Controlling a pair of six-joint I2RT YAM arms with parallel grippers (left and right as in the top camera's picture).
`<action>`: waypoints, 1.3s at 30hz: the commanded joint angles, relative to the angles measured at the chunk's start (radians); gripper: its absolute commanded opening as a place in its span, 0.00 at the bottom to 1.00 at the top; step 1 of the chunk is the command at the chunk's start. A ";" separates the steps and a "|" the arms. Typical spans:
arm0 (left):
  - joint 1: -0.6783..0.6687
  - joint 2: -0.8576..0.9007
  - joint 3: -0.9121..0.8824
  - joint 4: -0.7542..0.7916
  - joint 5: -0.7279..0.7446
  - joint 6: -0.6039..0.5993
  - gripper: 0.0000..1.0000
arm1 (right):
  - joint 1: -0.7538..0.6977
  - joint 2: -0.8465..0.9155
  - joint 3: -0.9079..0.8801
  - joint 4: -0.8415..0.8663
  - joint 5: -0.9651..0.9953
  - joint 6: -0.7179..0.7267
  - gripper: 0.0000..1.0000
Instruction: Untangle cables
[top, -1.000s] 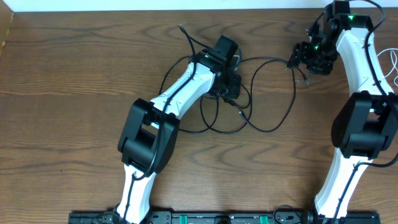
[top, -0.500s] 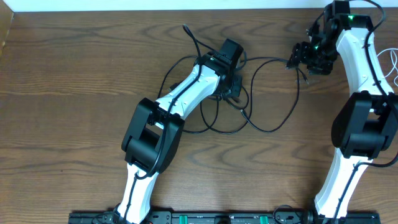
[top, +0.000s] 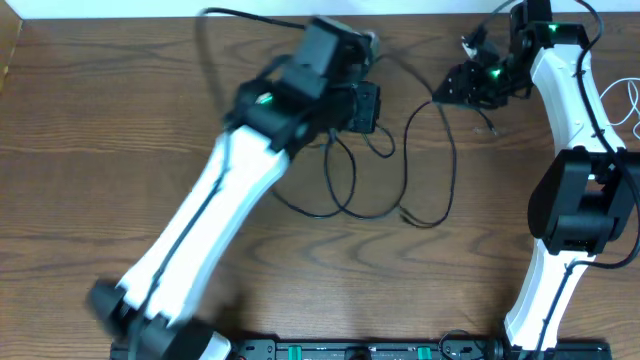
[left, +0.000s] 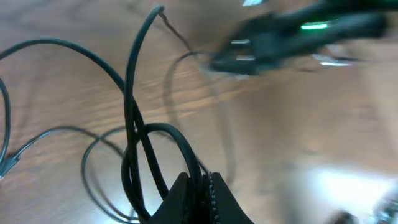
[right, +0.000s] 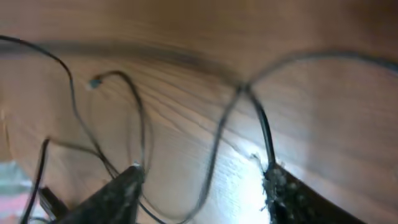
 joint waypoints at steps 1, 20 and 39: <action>0.032 0.002 -0.009 -0.026 0.261 0.066 0.07 | 0.008 -0.116 0.000 0.019 -0.122 -0.119 0.67; 0.275 0.008 -0.009 -0.030 0.902 0.064 0.08 | 0.044 -0.216 0.000 -0.004 -0.461 -0.433 0.78; 0.275 0.008 -0.009 -0.030 0.900 0.239 0.07 | 0.210 -0.216 0.000 0.233 -0.555 0.299 0.78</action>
